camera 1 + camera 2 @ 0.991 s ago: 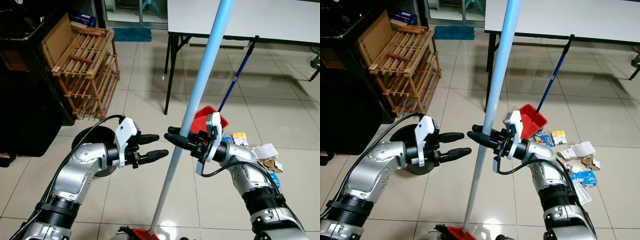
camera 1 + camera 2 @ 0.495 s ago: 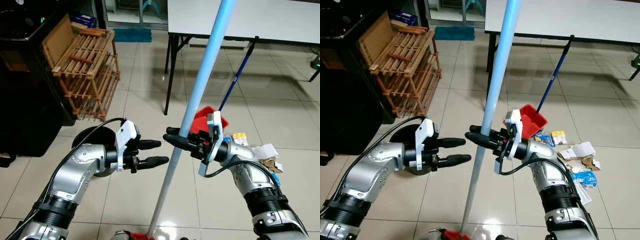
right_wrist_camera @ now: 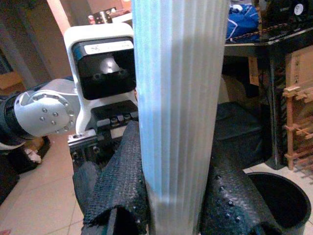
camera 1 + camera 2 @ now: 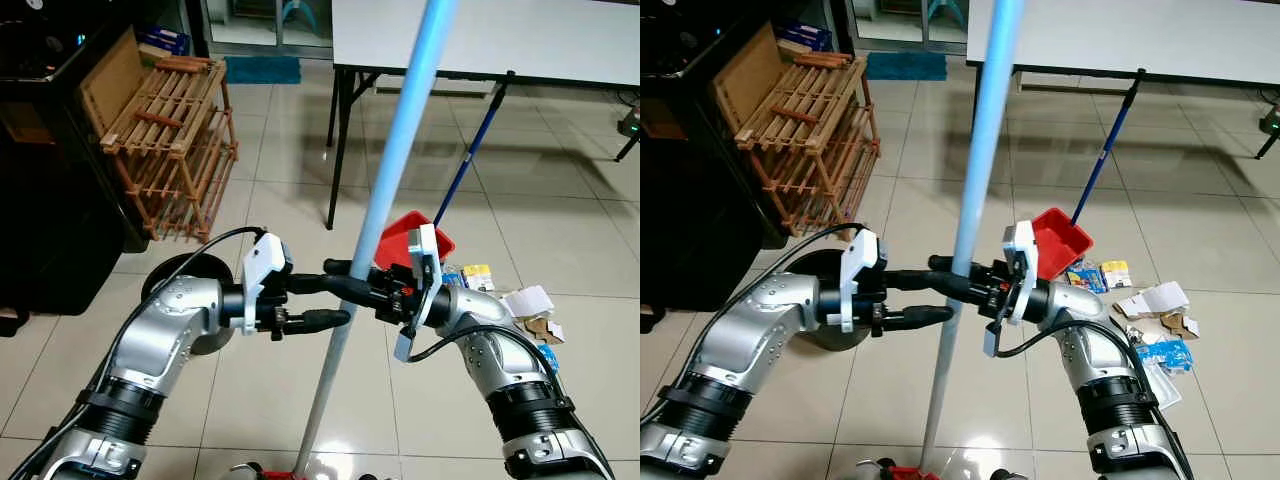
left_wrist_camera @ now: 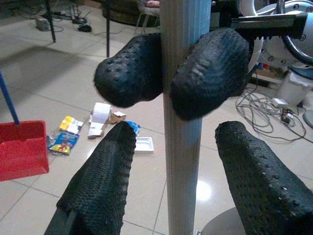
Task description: Sweep floor
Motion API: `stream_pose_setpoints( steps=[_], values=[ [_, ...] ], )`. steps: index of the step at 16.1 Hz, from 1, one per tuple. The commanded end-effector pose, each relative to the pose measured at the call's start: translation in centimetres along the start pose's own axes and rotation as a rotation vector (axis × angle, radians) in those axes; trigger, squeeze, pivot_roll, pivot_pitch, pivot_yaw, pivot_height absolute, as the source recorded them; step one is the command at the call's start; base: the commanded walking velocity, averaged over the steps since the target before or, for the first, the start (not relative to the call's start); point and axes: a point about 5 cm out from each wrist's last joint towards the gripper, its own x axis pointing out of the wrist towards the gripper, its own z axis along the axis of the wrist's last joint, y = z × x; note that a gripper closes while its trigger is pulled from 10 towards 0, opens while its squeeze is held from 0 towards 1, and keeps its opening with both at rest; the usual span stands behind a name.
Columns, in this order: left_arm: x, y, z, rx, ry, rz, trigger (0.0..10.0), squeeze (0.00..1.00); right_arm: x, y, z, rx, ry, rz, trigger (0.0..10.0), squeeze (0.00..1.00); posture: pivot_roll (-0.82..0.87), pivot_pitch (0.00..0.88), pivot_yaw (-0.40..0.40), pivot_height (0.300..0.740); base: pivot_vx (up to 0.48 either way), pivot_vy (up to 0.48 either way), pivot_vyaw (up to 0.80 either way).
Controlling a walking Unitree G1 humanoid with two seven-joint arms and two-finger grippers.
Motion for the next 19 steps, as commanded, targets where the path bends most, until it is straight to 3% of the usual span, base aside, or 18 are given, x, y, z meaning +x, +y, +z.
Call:
stream_pose_setpoints(
  steps=[1, 19],
  values=[
    [0.4, -0.1, 0.2, -0.001, -0.003, -0.039, 10.0, 0.00, 0.3, 0.5, 0.3, 0.015, -0.038, 0.032, 10.0, 0.00, 0.07, 0.171, -0.052, 0.740, 0.000, 0.000, 0.00],
    [2.8, -0.2, 1.3, 0.010, -0.069, -0.090, 10.0, 0.00, 1.0, 1.5, 0.8, 0.017, -0.064, 0.042, 10.0, 0.00, 0.06, 0.171, -0.049, 0.740, 0.000, 0.000, 0.00]
  ],
)
